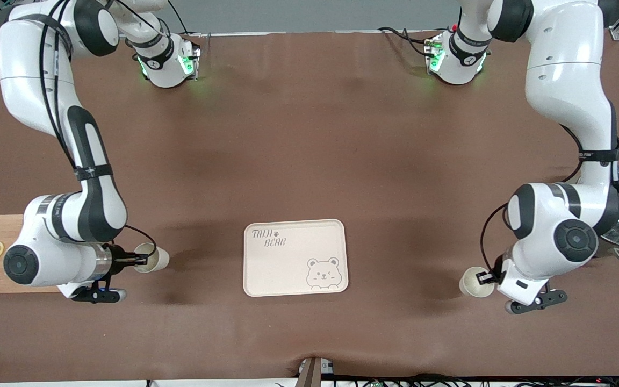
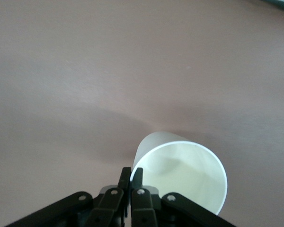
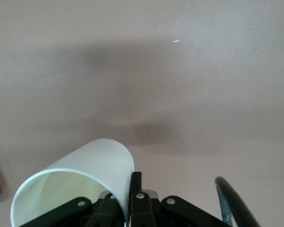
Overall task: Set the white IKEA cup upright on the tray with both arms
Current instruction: 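Carry both cups over the bear tray and tilt them upright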
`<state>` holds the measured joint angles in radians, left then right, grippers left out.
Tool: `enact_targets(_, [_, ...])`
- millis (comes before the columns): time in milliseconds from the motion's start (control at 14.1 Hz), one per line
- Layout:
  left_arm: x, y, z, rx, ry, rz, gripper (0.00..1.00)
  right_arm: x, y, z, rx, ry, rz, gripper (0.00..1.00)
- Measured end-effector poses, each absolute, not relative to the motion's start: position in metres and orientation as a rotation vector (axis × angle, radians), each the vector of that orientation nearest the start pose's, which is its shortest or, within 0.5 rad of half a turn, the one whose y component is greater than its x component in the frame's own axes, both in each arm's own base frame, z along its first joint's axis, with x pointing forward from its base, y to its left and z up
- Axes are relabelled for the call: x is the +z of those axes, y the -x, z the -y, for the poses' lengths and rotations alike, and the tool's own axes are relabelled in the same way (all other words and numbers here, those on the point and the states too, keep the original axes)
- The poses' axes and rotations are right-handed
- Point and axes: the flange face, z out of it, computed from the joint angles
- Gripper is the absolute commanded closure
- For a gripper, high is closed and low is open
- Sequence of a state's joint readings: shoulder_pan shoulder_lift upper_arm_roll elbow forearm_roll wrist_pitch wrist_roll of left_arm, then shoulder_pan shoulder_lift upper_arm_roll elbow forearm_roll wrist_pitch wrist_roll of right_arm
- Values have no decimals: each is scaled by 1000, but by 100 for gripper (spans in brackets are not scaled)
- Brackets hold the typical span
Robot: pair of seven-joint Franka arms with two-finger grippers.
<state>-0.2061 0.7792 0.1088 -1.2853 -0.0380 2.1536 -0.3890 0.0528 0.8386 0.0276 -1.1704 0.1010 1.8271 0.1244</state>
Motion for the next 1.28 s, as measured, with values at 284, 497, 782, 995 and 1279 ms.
enact_targets(284, [294, -740, 153, -160, 3080, 575, 100, 276, -731, -121, 319, 2995, -312, 100])
enact_targets(497, [300, -732, 197, -175, 3079, 672, 100, 286, -726, -164, 334, 2934, -466, 100])
enact_targets(782, [305, -718, 249, -174, 3084, 784, 100, 301, -718, -216, 341, 2877, -602, 100])
enact_targets(995, [312, -706, 287, -177, 3094, 840, 100, 301, -708, -269, 278, 2852, -679, 100])
enact_targets(1279, [312, -683, 339, -155, 3109, 871, 100, 291, -692, -327, 207, 2832, -708, 100])
